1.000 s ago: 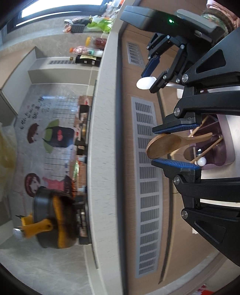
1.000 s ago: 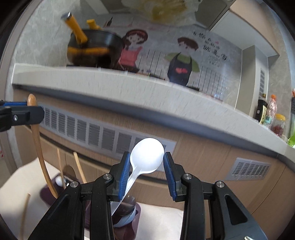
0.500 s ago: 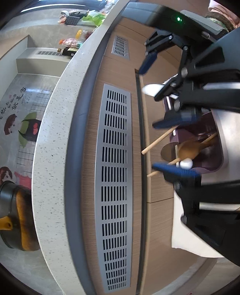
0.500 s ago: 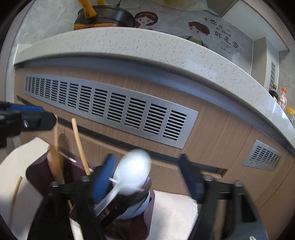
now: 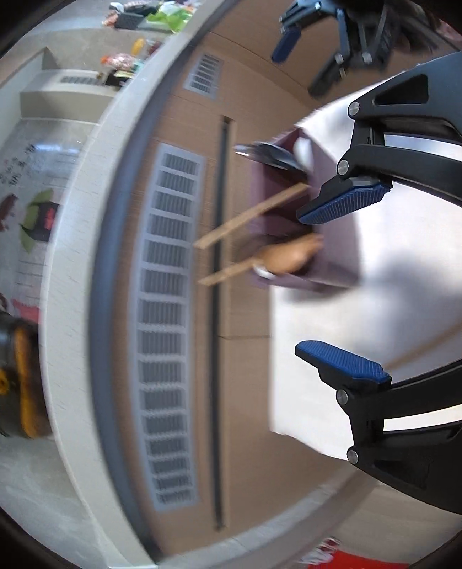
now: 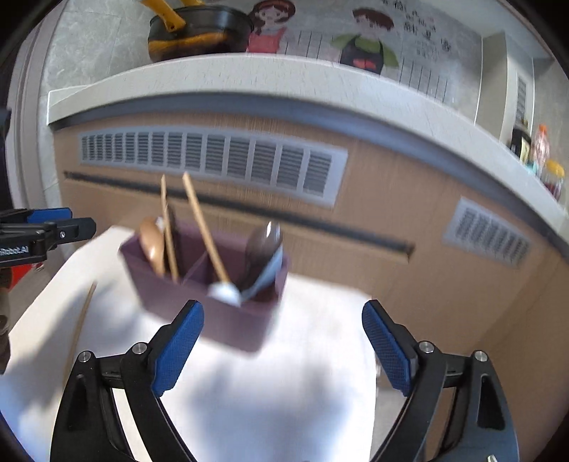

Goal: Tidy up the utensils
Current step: 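Drop the wooden spoon into the caddy while the right gripper drops the white spoon, then move the left gripper over one chopstick while the right gripper approaches the other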

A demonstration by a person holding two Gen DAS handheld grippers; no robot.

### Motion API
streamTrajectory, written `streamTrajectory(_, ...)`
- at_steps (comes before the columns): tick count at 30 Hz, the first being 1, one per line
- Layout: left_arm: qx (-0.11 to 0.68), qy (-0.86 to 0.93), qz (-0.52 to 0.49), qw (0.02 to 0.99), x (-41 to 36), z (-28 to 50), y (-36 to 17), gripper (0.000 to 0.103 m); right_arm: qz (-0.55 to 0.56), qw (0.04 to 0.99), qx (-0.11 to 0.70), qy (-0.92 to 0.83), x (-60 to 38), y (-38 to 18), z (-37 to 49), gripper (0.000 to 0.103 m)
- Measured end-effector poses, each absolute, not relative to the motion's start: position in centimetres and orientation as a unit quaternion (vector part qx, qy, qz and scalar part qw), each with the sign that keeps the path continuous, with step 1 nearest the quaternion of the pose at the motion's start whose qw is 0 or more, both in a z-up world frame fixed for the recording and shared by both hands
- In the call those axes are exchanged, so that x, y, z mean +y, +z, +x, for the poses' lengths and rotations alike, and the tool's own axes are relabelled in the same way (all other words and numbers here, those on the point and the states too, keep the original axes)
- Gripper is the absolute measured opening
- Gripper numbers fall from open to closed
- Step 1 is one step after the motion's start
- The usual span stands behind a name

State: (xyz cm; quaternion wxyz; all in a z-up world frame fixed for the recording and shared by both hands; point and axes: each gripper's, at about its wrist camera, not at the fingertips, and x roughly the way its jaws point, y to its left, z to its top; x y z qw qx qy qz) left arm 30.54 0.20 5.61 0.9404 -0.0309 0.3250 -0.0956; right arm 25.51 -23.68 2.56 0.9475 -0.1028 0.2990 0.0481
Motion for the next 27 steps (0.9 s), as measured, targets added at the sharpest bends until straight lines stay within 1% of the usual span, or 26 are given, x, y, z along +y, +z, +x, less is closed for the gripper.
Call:
streamTrajectory(5,0.376,-0.068,-0.006,0.924,1.1,27.2,2.1,0.072,-0.080,0.928,0.363,0.034,-25.6,0.5,21.8,0.088)
streamTrajectory(10,0.421,-0.061,-0.003,0.905,2.2,24.3,-1.0,0.074,-0.037,0.903,0.429,0.016,-28.1,-2.6,17.7,0.088)
streamTrajectory(13,0.437,-0.059,-0.012,0.897,2.9,23.0,-2.2,0.076,-0.008,0.890,0.455,0.020,-28.9,-4.3,15.4,0.087)
streamTrajectory(15,0.445,-0.052,-0.028,0.894,3.5,22.6,-2.9,0.079,0.017,0.879,0.475,0.032,-29.1,-5.5,14.3,0.077)
streamTrajectory(16,0.448,-0.047,-0.034,0.892,3.8,22.4,-3.1,0.080,0.029,0.873,0.485,0.039,-29.2,-6.1,14.1,0.064)
streamTrajectory(17,0.451,-0.041,-0.041,0.891,4.1,22.4,-3.3,0.080,0.041,0.864,0.499,0.048,-29.0,-6.6,13.9,0.055)
streamTrajectory(18,0.454,-0.035,-0.048,0.889,4.4,22.5,-3.5,0.080,0.050,0.858,0.509,0.056,-29.0,-7.3,14.0,0.050)
streamTrajectory(19,0.456,-0.031,-0.056,0.888,4.8,22.4,-3.7,0.080,0.055,0.853,0.516,0.056,-28.9,-7.8,14.2,0.043)
streamTrajectory(23,0.456,-0.024,-0.064,0.887,5.6,22.3,-3.7,0.080,0.062,0.856,0.511,0.048,-28.6,-8.7,15.0,0.042)
streamTrajectory(27,0.462,-0.022,-0.070,0.884,5.9,22.6,-4.0,0.080,0.029,0.863,0.502,0.053,-26.8,-9.1,16.7,0.042)
